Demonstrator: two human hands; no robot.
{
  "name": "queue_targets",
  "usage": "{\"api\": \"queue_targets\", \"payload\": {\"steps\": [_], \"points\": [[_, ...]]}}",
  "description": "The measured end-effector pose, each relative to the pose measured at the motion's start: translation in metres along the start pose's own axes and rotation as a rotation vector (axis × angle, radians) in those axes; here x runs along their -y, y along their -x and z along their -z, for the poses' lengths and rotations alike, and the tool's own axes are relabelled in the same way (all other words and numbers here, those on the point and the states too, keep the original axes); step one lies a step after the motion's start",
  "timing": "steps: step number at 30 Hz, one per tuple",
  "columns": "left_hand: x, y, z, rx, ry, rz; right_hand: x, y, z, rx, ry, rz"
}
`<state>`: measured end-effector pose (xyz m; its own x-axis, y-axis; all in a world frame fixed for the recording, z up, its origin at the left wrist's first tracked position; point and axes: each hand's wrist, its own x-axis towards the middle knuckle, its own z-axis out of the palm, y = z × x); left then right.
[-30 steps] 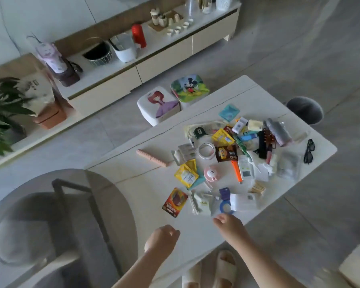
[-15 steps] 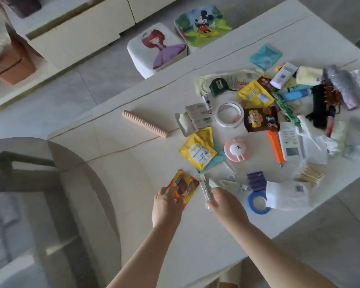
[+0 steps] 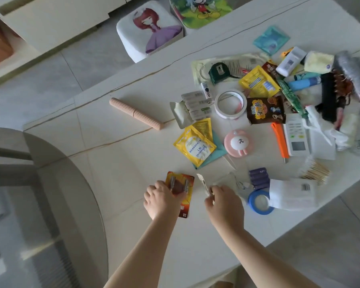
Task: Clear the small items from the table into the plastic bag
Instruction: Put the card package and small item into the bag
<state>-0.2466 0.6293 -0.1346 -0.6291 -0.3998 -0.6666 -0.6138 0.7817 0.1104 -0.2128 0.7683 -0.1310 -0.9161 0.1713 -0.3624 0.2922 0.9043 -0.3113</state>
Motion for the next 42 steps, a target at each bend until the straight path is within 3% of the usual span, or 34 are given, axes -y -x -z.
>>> {"api": "queue_targets", "payload": {"steps": [4,13,22,30,36,42], "points": [[0.0,0.008,-0.002,0.013,0.077,0.049,-0.027,-0.005,0.01,-0.093,0.065,-0.035],[0.004,0.017,-0.013,0.031,0.225,0.026,-0.034,-0.011,0.001,-0.057,0.184,-0.072],[0.001,0.029,-0.009,0.071,0.377,0.079,-0.034,-0.007,0.001,0.016,-0.045,-0.194],[-0.001,0.033,-0.012,0.105,0.412,0.077,-0.04,-0.008,0.008,0.062,0.061,-0.038],[0.003,0.031,-0.021,0.105,0.406,0.08,-0.026,-0.021,-0.009,-0.217,0.178,0.211],[0.009,0.027,-0.023,0.108,0.405,0.063,0.014,-0.037,-0.018,-0.065,0.069,0.17]]}}
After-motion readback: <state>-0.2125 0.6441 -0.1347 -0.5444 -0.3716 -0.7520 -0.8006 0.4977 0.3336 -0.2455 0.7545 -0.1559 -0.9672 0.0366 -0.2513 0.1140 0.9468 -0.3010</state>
